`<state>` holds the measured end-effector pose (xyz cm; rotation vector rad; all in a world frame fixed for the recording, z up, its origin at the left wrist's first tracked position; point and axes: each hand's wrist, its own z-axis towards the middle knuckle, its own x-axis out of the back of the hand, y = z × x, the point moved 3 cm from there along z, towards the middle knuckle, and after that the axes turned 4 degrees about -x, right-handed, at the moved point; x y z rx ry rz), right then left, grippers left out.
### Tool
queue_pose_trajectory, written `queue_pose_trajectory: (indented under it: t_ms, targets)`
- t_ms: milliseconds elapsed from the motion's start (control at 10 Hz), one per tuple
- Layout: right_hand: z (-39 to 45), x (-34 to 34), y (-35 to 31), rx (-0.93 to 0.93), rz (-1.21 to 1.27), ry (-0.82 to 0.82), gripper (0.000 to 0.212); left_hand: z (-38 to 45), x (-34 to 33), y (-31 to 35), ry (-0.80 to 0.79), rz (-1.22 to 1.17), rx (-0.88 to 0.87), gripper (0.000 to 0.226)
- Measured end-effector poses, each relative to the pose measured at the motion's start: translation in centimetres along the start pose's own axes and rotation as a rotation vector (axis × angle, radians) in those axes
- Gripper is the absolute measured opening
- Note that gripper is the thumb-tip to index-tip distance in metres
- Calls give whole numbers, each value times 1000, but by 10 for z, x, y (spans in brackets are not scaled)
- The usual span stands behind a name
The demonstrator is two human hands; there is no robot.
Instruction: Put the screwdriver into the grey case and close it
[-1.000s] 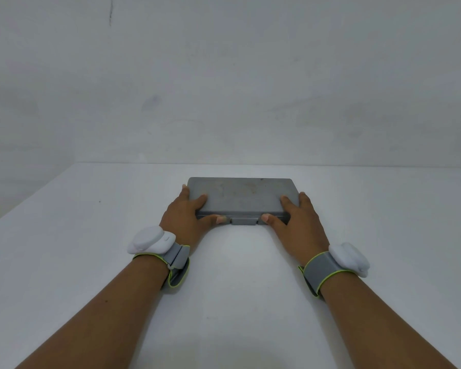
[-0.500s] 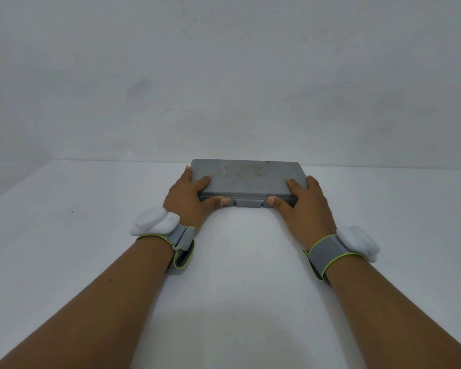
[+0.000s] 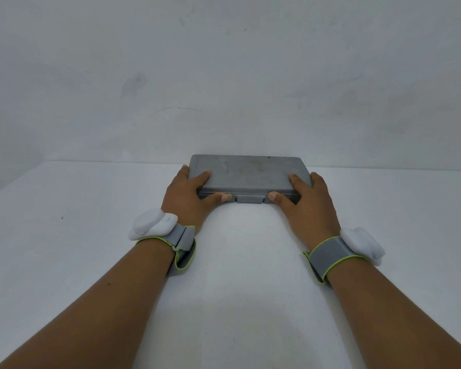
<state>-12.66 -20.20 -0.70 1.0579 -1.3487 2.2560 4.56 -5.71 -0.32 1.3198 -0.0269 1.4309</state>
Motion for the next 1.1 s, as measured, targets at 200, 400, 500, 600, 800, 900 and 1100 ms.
queue_pose_trajectory:
  t_ms: [200,400,500,600,800,900,1100]
  targets:
    - [1,-2,0,1,-47,3,63,-1,3,2,21,-19,-24,66]
    - [0,-3,0,-20,-44,-13,66,-2,4,3,54,-10,-40,65]
    - [0,-3,0,-22,-44,-12,69,-2,3,2,71,2,-47,65]
    - [-2,0,-1,-35,-38,2,74,-2,2,-1,61,-1,-33,68]
    - [-6,6,-5,-48,48,33,85,0,5,-4,54,7,-39,77]
    - [-11,12,-8,-55,115,44,89,-5,11,1,91,-28,-39,80]
    - [-26,31,-6,-54,30,95,79,-28,27,4,208,-84,-2,79]
